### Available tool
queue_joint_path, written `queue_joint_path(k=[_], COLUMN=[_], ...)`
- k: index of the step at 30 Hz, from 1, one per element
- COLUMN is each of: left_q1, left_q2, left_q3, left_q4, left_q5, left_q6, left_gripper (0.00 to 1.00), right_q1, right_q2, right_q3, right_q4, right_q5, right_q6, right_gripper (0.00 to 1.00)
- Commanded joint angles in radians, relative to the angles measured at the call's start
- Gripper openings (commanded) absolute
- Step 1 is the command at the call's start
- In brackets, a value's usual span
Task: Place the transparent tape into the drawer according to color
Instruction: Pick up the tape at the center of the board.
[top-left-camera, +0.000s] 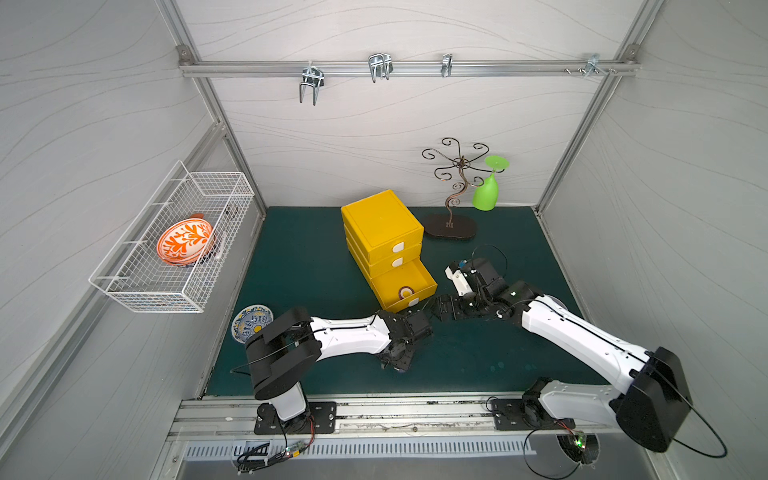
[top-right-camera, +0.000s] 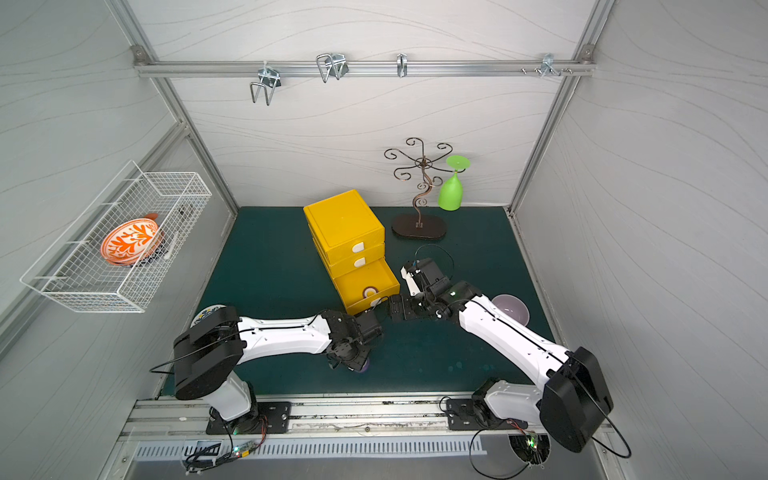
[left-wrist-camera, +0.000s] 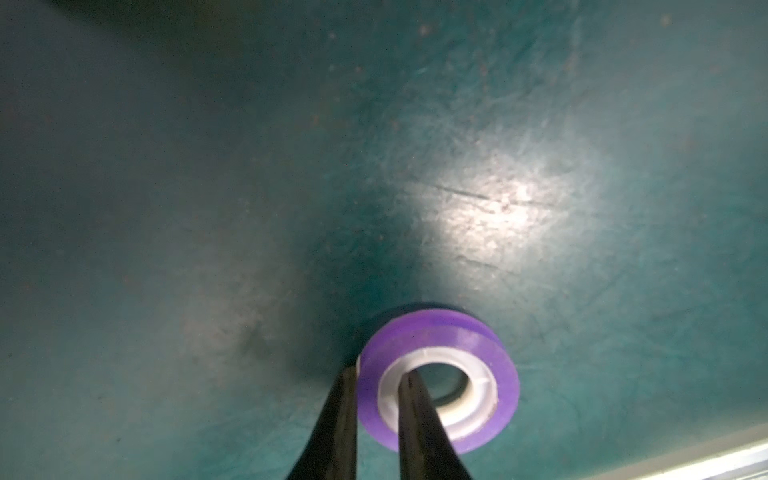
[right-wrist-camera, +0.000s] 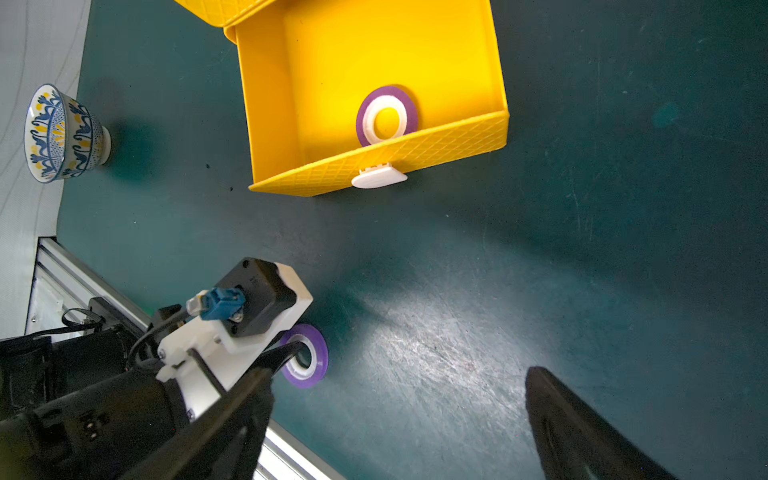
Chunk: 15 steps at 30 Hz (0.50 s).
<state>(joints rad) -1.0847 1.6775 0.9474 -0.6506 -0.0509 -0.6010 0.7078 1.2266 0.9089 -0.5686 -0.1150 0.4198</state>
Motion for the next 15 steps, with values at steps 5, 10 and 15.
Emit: queue_joint_path(k=[5, 10, 15], left_q1=[-0.009, -0.009, -0.008], left_q2=[0.007, -0.071, -0.152], left_q3=[0.022, 0.047, 0.102], left_q4=[0.002, -0.026, -0.081], left_q5=[0.005, -0.044, -0.124], left_q6=[-0.002, -0.003, 0.012], left_gripper=[0.00, 0.00, 0.00], right_q1=[-0.001, -0.008, -0.016], right_q2=[-0.031, -0.036, -0.038], right_q3=[-0.020, -0.029, -0.040], right_q4=[0.003, 0.011, 0.021], right_q5=[-0.032, -0.036, -0.043], right_q6=[0.007, 0.011, 0.016], right_gripper=[0.99, 0.99, 0.99])
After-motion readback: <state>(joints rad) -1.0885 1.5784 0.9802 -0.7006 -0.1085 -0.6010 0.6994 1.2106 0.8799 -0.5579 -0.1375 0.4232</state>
